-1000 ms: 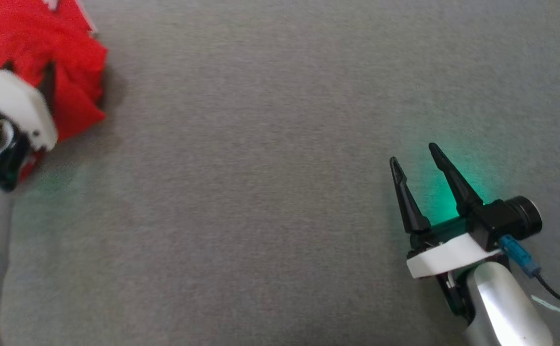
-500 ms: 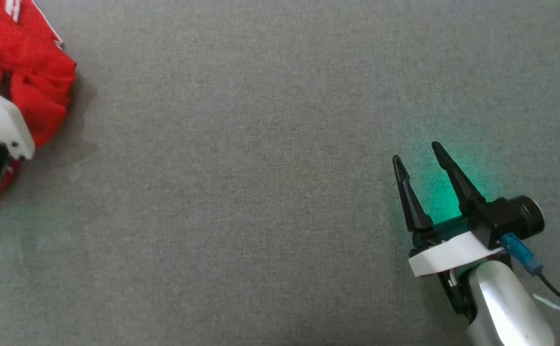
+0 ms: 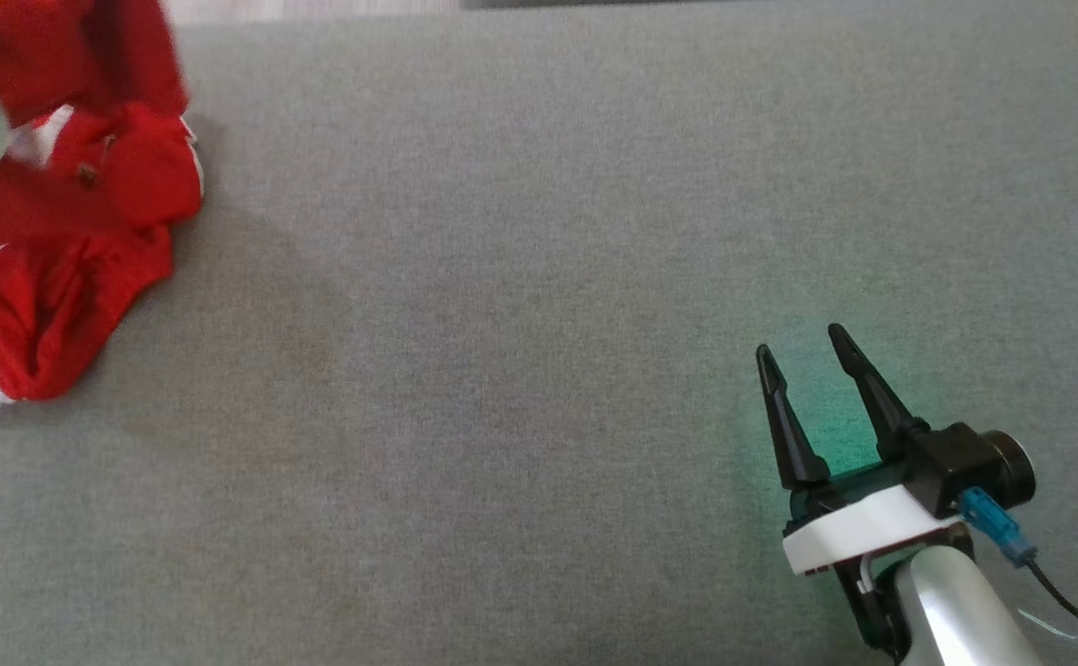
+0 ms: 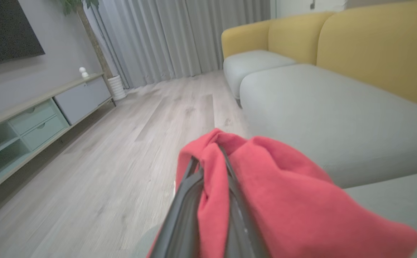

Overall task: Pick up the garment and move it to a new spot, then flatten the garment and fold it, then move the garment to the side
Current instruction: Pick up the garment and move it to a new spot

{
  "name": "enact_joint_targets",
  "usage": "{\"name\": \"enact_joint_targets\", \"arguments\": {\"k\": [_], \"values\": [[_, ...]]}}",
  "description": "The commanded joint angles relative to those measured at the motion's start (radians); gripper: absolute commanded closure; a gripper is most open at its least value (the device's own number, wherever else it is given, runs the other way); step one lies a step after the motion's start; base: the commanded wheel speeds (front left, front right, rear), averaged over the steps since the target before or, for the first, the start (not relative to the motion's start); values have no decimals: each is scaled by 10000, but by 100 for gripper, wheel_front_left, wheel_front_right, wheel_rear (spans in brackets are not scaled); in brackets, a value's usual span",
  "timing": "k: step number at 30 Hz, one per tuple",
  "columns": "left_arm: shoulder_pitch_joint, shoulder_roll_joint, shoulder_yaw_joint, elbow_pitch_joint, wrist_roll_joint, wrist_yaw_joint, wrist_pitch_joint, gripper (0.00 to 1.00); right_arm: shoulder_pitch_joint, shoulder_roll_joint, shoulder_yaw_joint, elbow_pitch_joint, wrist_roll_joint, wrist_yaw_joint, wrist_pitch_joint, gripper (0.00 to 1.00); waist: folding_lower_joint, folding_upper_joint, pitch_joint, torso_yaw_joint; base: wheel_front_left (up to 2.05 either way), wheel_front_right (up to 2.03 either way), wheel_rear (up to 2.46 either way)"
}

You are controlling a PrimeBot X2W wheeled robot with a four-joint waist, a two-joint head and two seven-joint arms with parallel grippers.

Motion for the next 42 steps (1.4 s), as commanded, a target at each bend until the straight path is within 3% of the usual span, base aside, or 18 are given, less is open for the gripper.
{"name": "enact_joint_targets", "arguments": {"k": [1, 11, 18, 19, 25, 29, 35, 36, 37, 38, 39, 40, 42], "values": [[-622, 465, 262, -583, -113, 18, 46, 100, -3, 79, 171, -269, 95, 77, -109, 0, 1, 0, -160, -19, 0, 0, 0], [516, -612, -683, -5117, -1411, 55, 1588, 100, 170, 191, 111, -478, 129, 77, -109, 0, 1, 0, -545, -917, 0, 0, 0], [2151, -1912, -1863, -7106, -2585, 287, 2541, 100, 153, 234, 304, -854, 249, 77, -109, 0, 1, 0, -460, -2314, 0, 0, 0], [2522, -2229, -2074, -7255, -2986, 368, 2717, 100, 112, 237, 408, -960, 413, 77, -109, 0, 1, 0, -387, -2776, 0, 0, 0], [3255, -2802, -2196, -6406, -4236, 708, 3337, 100, 53, 240, 568, -1218, 807, 77, -109, 0, 1, 0, -152, -3950, 0, 0, 0], [3141, -2610, -1698, -4506, -4529, 909, 3357, 100, 32, 241, 669, -1234, 974, 77, -109, 0, 1, 0, 10, -4536, 0, 0, 0], [2564, -2200, -1177, -1881, -4093, 780, 2246, 100, 33, 241, 846, -1213, 1109, 77, -109, 0, 1, 0, 167, -4998, 0, 0, 0], [2418, -2106, -1200, -1476, -3809, 763, 1883, 93, 49, 242, 835, -1218, 1124, 77, -109, 0, 1, 0, 196, -5027, 0, 0, 0], [2256, -1982, -1307, -1101, -3420, 751, 1508, 80, 64, 242, 810, -1225, 1131, 77, -109, 0, 1, 0, 236, -5030, 0, 0, 0], [2108, -1882, -1433, -739, -3042, 749, 1137, 54, 76, 242, 784, -1229, 1137, 77, -109, 0, 1, 0, 265, -5019, 0, 0, 0], [1980, -1829, -1519, -392, -2734, 774, 750, 10, 89, 242, 762, -1229, 1145, 77, -109, 0, 1, 0, 286, -4995, 0, 0, 0], [1890, -1825, -1580, -70, -2511, 798, 382, 0, 96, 242, 762, -1212, 1144, 77, -109, 0, 1, 0, 288, -4964, 0, 0, 0], [1811, -1893, -1741, 476, -2211, 738, -220, 0, 108, 242, 735, -1179, 1121, 77, -109, 0, 1, 0, 238, -4834, 0, 0, 0]]}}
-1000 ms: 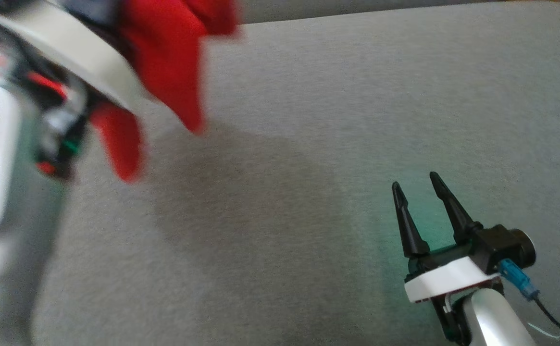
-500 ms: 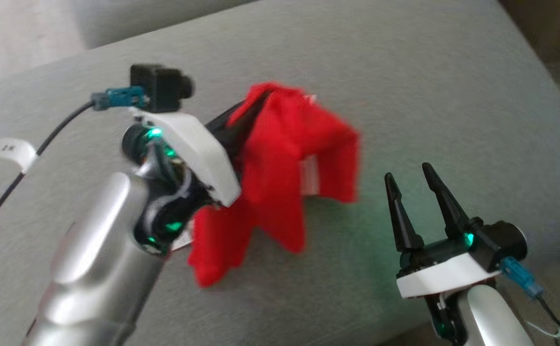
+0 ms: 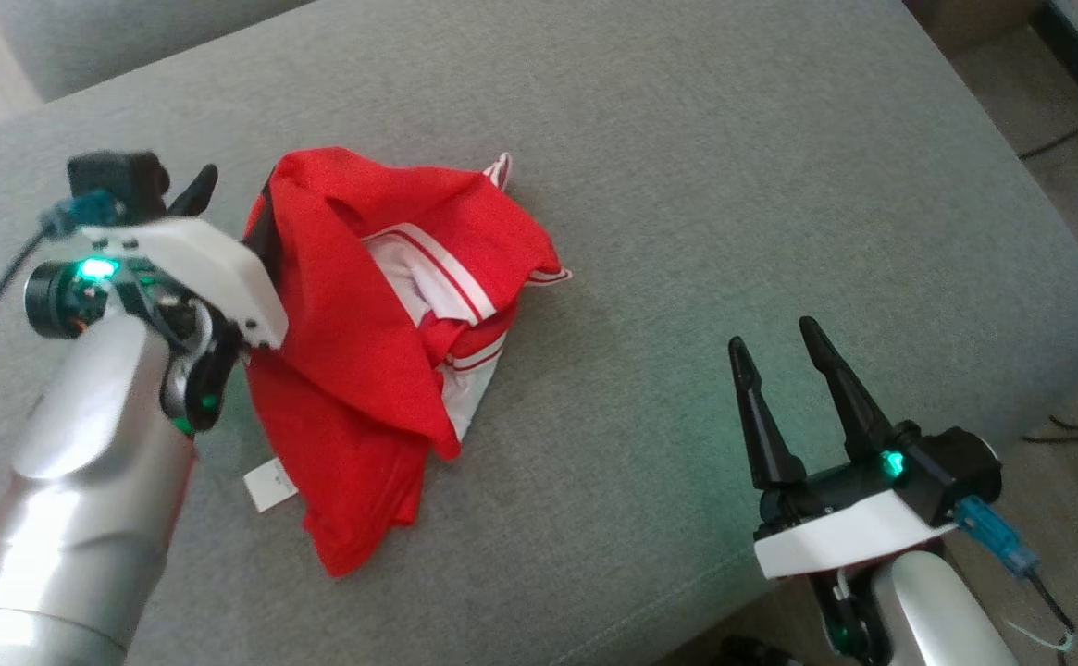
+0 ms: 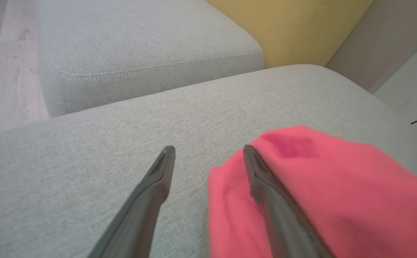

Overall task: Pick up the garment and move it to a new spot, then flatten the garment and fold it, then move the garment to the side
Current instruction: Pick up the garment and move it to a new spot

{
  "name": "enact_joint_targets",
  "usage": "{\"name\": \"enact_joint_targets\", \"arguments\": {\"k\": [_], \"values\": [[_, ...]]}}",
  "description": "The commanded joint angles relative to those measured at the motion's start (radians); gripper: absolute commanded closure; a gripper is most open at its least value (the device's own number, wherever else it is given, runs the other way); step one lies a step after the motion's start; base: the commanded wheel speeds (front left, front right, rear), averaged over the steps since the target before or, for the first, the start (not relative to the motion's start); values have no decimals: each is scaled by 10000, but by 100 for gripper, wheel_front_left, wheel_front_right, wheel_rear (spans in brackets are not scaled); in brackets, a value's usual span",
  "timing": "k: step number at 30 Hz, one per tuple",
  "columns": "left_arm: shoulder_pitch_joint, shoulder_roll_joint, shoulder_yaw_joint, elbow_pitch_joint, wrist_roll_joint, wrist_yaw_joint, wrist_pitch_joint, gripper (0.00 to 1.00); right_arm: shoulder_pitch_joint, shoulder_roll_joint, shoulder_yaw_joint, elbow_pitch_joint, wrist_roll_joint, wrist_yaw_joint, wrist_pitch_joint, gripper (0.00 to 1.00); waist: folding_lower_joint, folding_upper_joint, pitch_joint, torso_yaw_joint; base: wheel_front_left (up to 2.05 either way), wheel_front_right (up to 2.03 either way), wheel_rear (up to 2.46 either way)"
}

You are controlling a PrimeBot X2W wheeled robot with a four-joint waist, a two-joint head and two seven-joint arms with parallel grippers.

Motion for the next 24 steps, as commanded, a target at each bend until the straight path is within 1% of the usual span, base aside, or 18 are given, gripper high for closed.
{"name": "enact_joint_targets", "arguments": {"k": [1, 3, 6, 9, 11, 14, 18, 21, 24], "values": [[-367, 297, 179, -147, 152, -77, -289, 0, -118, 10, 156, -295, 59, 77, -109, 0, -1, 0, -65, 131, 0, 0, 0], [-394, 241, 82, 108, 427, -59, -1005, 0, -111, 10, 97, -306, -11, 77, -109, 0, -1, 0, -154, 348, 0, 0, 0], [-253, 92, 137, 156, 703, 189, -2332, 0, -83, 10, -70, -349, -178, 77, -109, 0, -1, 0, -378, 739, 0, 0, 0], [215, -140, 144, -123, 863, 408, -3493, 0, 31, 10, -354, -441, -406, 77, -109, 0, -1, 0, -697, 1227, 0, 0, 0], [692, -280, 103, -442, 953, 558, -4045, 0, 145, 10, -582, -512, -600, 77, -109, 0, -1, 0, -935, 1587, 0, 0, 0], [1624, -448, 132, -1110, 1018, 852, -4455, 0, 345, 10, -899, -613, -937, 77, -109, 0, -1, 0, -1254, 2104, 0, 0, 0], [3023, -587, 252, -2097, 1177, 1316, -4645, 0, 646, 10, -1400, -740, -1350, 77, -109, 0, -1, 0, -1569, 2853, 0, 0, 0], [3965, -494, 270, -2564, 1559, 1625, -4678, 0, 837, 10, -1756, -819, -1589, 77, -109, 0, -1, 0, -1668, 3372, 0, 0, 0], [4846, -521, 574, -3112, 1931, 1848, -4684, 0, 996, 8, -1996, -823, -1805, 77, -109, 0, -1, 0, -1732, 3796, 0, 0, 0]]}}
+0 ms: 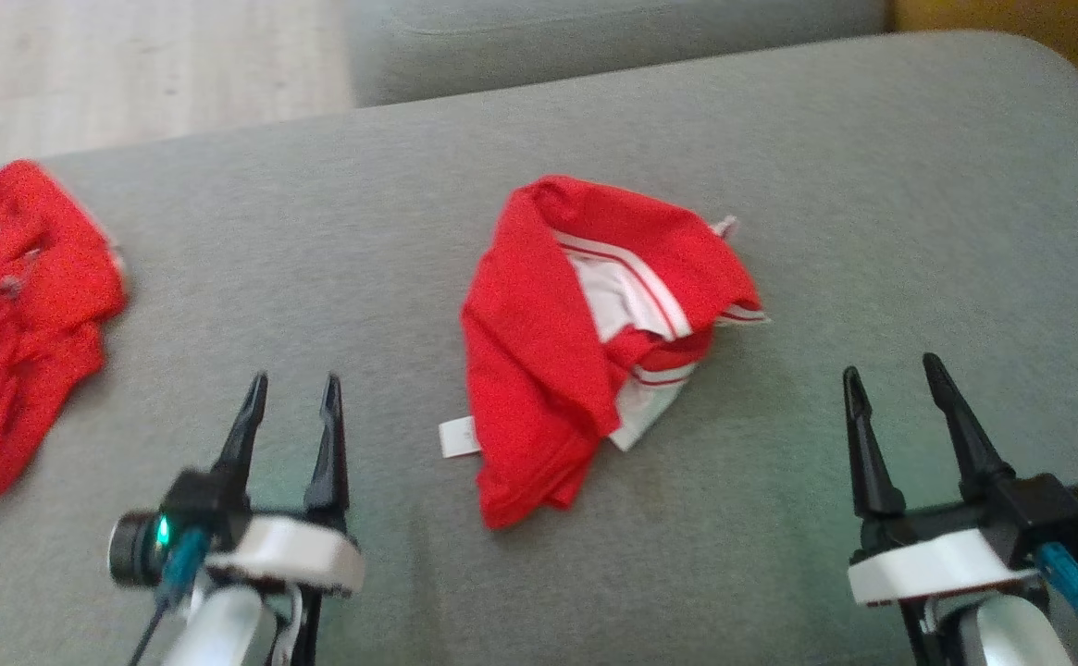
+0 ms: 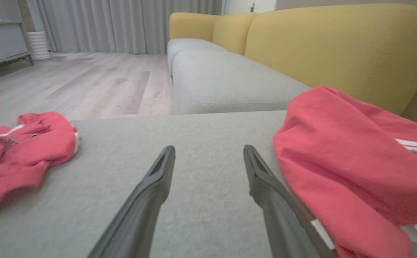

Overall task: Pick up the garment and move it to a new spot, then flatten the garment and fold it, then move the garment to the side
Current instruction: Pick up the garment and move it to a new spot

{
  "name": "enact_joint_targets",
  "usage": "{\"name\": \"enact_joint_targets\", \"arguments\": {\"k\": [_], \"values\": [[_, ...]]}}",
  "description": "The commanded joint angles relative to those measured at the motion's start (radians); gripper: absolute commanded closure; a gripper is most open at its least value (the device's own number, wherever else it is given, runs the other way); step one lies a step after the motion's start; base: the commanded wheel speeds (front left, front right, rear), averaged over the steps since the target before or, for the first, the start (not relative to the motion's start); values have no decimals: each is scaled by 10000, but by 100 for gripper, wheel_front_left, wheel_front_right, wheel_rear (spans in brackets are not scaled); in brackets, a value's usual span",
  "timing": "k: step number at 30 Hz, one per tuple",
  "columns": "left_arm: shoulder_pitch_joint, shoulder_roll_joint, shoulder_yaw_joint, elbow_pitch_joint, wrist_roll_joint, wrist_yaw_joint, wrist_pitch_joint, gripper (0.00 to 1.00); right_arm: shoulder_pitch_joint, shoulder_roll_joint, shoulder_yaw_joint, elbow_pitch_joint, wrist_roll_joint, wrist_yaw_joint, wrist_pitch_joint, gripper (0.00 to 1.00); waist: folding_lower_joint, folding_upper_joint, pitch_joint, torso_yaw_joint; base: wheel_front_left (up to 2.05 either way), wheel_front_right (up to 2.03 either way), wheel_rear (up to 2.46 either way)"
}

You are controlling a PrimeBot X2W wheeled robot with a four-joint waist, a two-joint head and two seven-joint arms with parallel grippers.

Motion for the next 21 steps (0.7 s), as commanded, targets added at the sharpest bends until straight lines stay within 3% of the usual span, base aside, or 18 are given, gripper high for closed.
{"name": "enact_joint_targets", "arguments": {"k": [1, 6, 14, 21], "values": [[204, 134, 611, -652, 304, 122, -120, 0, -7, -37, 79, -313, -162, 77, -109, 0, 1, 0, -281, 696, 0, 0, 0], [1555, -156, 1374, -1456, 922, 170, -122, 0, 230, -73, -266, -171, -339, 77, -109, 0, 1, 0, -391, 1195, 0, 0, 0], [2854, -655, 2155, -1875, 1690, -379, -123, 0, 687, -56, -621, 279, -364, 77, -109, 0, 1, 0, -706, 1553, 0, 0, 0], [3386, -1003, 2787, -1830, 2293, -938, -123, 0, 884, -31, -651, 614, -127, 77, -109, 0, 1, 0, -946, 1393, 0, 0, 0]]}}
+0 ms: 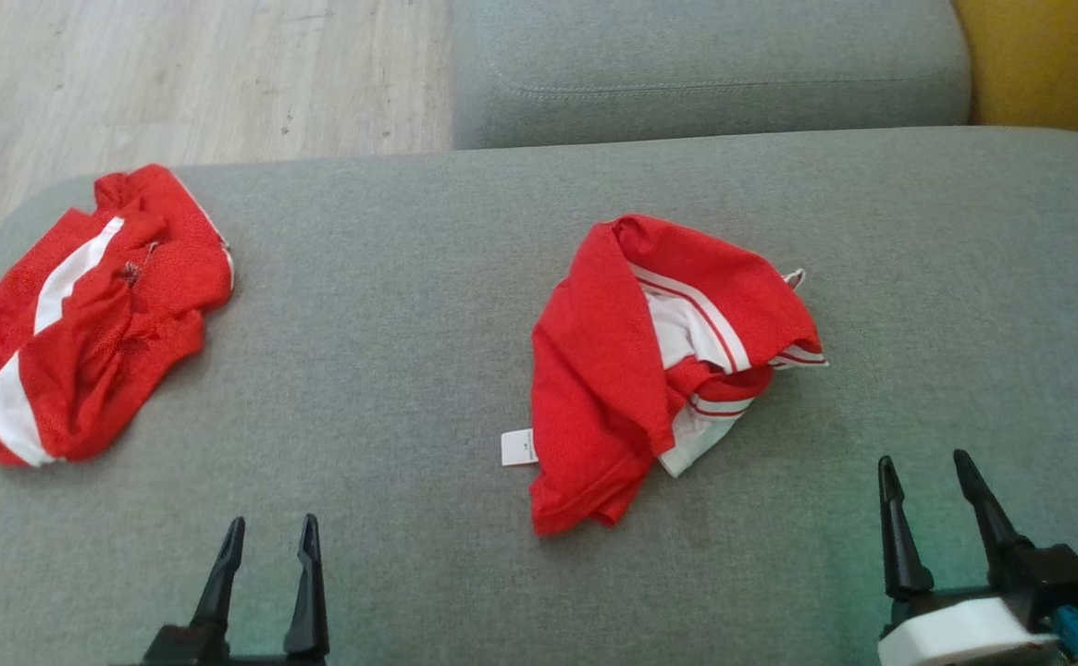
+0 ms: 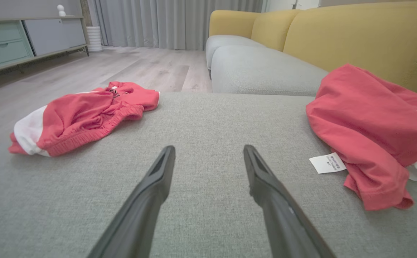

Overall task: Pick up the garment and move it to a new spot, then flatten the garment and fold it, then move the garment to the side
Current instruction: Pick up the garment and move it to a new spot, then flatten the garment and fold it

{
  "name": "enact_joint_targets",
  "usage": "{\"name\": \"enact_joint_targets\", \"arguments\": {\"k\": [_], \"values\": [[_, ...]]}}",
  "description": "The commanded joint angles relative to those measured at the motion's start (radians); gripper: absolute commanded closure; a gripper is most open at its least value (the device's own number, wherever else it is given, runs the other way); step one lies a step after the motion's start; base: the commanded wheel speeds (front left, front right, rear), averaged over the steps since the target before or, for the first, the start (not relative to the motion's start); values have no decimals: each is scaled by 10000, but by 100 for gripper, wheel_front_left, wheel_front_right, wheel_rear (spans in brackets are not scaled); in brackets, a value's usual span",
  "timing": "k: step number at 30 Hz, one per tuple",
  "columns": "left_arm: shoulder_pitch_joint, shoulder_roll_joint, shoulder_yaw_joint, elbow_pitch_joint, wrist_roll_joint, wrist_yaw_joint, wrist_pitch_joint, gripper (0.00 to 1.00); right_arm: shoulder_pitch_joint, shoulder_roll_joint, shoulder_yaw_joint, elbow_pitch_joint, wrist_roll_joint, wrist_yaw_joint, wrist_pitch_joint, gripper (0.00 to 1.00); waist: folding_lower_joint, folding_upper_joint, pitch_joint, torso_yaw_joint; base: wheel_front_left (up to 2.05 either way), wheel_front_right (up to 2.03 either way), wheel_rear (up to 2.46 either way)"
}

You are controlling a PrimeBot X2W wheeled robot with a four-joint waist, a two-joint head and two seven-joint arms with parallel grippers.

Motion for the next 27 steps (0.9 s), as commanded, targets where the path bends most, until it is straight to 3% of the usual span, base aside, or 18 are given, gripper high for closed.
{"name": "enact_joint_targets", "arguments": {"k": [1, 13, 27], "values": [[-217, -64, 457, -281, 101, -64, -121, 0, -216, -63, 250, -261, 132, 77, -109, 0, 1, -1, -66, -77, 0, 0, 0], [-9, -443, 1255, -217, 605, -659, -122, 0, -212, -60, 452, -188, 366, 77, -109, 0, 1, -1, -230, -309, 0, 0, 0], [-23, -674, 1769, -204, 933, -943, -122, 0, -289, -59, 560, -179, 428, 77, -109, 0, 1, -1, -306, -505, 0, 0, 0]]}}
